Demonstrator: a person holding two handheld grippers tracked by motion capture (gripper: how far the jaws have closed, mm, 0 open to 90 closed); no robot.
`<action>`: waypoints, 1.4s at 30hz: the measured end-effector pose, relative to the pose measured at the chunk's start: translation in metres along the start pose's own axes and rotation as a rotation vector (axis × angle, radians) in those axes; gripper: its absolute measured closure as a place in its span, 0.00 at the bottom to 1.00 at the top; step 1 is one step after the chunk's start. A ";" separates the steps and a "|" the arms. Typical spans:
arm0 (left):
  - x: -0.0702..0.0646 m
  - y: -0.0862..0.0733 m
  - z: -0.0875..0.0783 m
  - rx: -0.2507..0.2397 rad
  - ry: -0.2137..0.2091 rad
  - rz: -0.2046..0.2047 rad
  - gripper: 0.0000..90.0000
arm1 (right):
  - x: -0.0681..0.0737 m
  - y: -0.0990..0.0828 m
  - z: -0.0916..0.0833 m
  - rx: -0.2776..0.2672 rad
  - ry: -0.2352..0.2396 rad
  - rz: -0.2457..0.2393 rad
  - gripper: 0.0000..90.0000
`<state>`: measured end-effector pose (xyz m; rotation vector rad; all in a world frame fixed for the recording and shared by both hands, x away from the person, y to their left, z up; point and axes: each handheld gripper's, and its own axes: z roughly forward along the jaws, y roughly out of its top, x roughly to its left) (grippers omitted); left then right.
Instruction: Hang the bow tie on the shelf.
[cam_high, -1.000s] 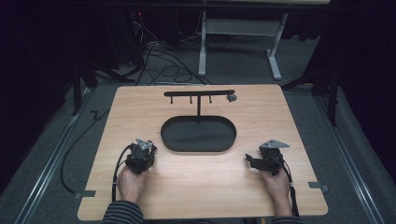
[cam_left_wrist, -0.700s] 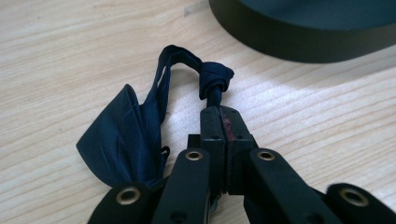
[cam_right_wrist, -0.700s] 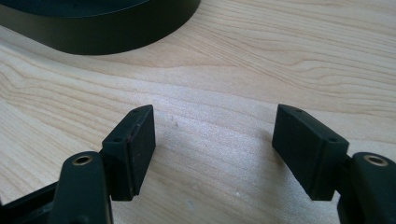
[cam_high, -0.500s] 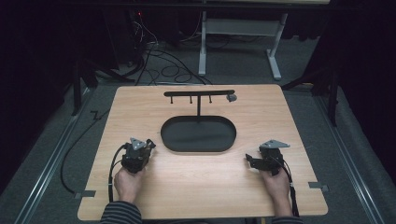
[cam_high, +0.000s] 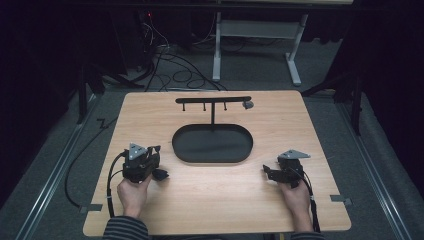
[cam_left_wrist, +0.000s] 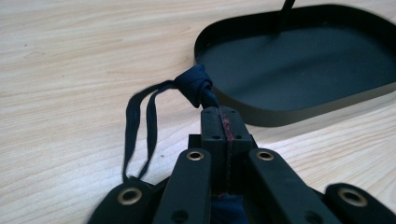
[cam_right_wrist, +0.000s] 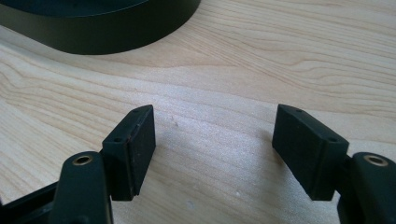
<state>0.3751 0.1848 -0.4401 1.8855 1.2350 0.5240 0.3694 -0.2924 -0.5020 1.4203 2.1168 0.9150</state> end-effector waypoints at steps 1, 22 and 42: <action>-0.001 0.001 -0.001 -0.009 -0.005 -0.003 1.00 | 0.000 0.000 0.000 0.000 0.000 0.000 0.35; -0.009 0.022 -0.006 -0.069 -0.053 0.011 1.00 | 0.000 0.000 0.000 -0.001 0.001 0.000 0.35; -0.015 0.049 -0.013 -0.126 -0.087 0.030 1.00 | 0.000 0.000 0.000 -0.002 0.003 0.002 0.35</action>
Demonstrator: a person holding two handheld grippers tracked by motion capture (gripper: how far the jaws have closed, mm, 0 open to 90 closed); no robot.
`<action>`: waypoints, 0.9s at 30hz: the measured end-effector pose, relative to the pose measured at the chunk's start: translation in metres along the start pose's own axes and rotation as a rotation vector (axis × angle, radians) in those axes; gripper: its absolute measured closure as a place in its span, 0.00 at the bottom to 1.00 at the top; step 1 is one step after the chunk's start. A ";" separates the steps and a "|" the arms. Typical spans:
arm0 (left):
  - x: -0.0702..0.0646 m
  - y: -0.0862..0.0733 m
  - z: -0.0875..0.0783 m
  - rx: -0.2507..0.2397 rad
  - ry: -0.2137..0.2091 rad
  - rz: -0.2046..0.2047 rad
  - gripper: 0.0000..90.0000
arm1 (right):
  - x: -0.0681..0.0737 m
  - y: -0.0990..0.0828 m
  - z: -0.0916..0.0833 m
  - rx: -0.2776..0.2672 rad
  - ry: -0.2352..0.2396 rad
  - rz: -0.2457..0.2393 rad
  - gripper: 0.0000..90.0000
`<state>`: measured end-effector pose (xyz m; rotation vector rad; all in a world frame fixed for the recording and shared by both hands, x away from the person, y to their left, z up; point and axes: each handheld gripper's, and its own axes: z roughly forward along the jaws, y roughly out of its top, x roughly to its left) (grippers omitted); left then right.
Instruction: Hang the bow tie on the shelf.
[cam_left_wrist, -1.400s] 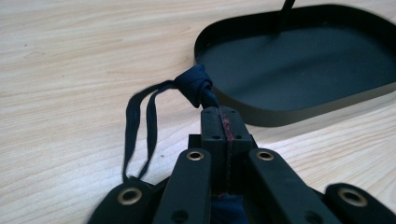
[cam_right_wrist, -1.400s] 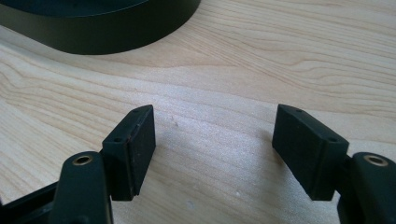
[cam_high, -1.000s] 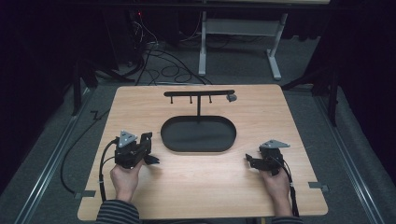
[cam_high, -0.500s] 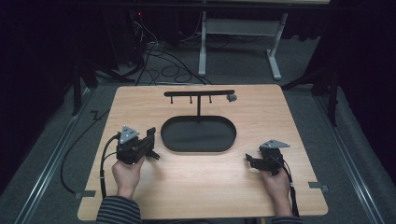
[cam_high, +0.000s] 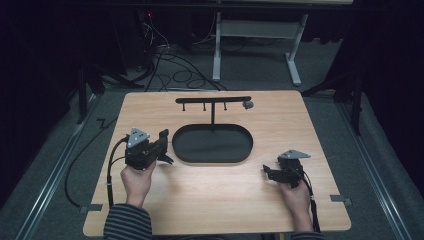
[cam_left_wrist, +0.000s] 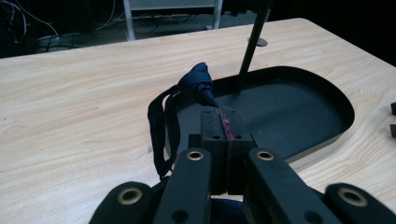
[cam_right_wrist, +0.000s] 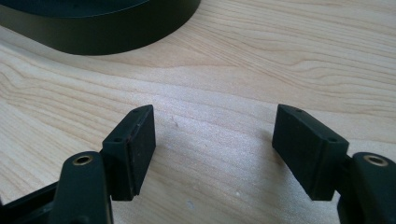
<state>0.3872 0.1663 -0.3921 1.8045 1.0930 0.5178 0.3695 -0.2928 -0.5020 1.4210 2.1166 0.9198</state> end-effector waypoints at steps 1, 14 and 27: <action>0.000 0.001 0.000 -0.002 -0.001 0.003 1.00 | 0.000 0.000 0.000 0.000 0.000 0.000 0.35; -0.004 0.018 0.003 -0.023 -0.019 0.017 1.00 | 0.000 0.000 0.000 0.001 0.001 0.000 0.35; -0.009 0.038 0.011 -0.047 -0.047 0.026 1.00 | 0.000 0.000 0.000 0.001 0.001 0.000 0.35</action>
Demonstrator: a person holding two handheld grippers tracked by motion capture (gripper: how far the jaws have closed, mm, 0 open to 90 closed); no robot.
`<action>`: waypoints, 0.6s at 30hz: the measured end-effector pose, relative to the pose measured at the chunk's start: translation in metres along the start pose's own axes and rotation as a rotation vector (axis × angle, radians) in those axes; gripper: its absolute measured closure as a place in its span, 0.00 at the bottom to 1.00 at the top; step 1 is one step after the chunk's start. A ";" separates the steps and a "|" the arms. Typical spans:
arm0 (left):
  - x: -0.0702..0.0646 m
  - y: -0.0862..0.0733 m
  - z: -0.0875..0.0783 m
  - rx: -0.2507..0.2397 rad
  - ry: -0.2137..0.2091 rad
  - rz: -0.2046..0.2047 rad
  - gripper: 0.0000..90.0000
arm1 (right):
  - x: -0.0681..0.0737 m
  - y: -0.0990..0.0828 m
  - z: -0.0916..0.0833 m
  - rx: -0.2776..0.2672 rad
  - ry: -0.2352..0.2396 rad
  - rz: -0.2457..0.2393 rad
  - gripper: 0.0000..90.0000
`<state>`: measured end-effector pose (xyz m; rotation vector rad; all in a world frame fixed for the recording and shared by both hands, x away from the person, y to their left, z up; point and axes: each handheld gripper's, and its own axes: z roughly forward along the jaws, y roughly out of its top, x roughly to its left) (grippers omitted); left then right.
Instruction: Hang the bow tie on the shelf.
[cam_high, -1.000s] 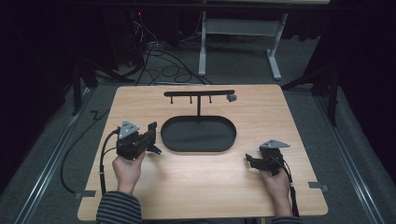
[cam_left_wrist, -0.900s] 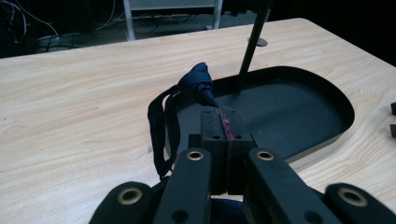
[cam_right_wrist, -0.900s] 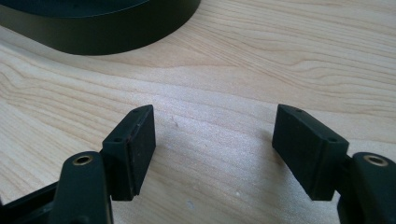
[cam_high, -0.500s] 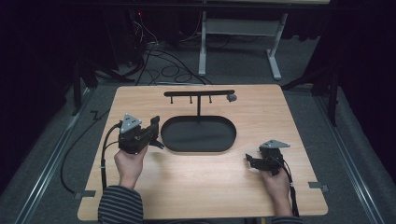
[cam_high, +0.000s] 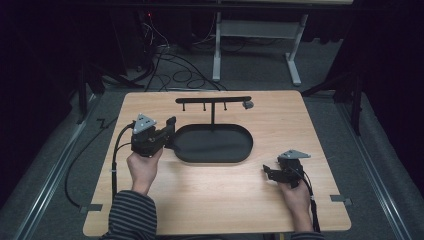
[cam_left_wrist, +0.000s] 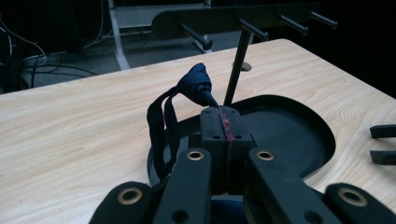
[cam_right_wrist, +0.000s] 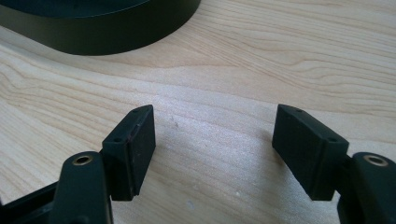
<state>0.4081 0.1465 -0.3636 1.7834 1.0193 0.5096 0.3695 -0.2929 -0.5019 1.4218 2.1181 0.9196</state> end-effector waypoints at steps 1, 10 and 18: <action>0.000 0.002 0.001 0.000 -0.002 0.000 1.00 | 0.000 0.000 0.000 -0.001 0.001 0.000 0.35; -0.002 0.013 0.006 -0.009 -0.010 0.002 1.00 | 0.000 0.000 0.000 0.000 0.000 0.000 0.35; -0.004 0.023 0.010 -0.014 -0.018 0.009 1.00 | 0.000 0.000 0.000 0.000 0.000 0.000 0.35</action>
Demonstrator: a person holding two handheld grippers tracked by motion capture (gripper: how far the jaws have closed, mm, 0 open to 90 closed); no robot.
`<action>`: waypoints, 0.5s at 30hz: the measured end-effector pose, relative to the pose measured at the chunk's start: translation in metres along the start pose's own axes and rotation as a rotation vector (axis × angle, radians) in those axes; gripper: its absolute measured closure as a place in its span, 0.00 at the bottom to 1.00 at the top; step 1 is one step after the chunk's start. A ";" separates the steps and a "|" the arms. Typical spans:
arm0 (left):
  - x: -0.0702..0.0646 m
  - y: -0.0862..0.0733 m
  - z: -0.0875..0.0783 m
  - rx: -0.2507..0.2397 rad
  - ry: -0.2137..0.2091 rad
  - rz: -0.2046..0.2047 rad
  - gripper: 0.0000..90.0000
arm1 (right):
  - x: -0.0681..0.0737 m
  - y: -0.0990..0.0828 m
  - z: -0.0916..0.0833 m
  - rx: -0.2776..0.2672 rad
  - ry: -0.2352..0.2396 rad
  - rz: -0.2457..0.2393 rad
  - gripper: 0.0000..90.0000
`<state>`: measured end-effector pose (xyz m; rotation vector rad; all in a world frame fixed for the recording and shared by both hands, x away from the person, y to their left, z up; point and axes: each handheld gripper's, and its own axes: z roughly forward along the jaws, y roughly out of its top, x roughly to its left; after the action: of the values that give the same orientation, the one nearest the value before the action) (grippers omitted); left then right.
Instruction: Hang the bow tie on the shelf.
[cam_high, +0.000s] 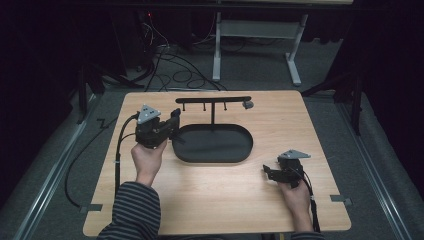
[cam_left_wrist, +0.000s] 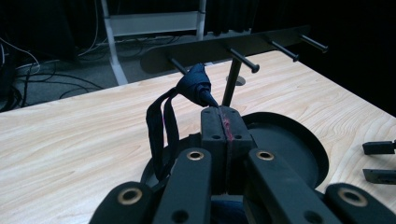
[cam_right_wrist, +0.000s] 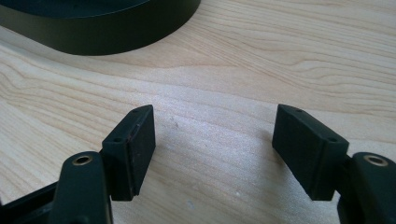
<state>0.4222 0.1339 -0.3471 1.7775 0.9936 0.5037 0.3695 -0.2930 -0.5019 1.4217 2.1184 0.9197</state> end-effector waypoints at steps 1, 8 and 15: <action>0.000 0.001 0.001 0.000 -0.002 -0.001 1.00 | 0.000 0.000 0.000 0.000 0.000 -0.001 0.35; -0.002 0.009 0.007 0.004 -0.002 0.008 1.00 | 0.000 0.000 0.000 0.000 0.000 0.000 0.35; -0.006 0.019 0.016 0.002 -0.001 0.021 1.00 | 0.000 0.000 0.000 0.000 0.001 0.000 0.35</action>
<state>0.4375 0.1165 -0.3361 1.7917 0.9760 0.5150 0.3695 -0.2932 -0.5019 1.4212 2.1188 0.9205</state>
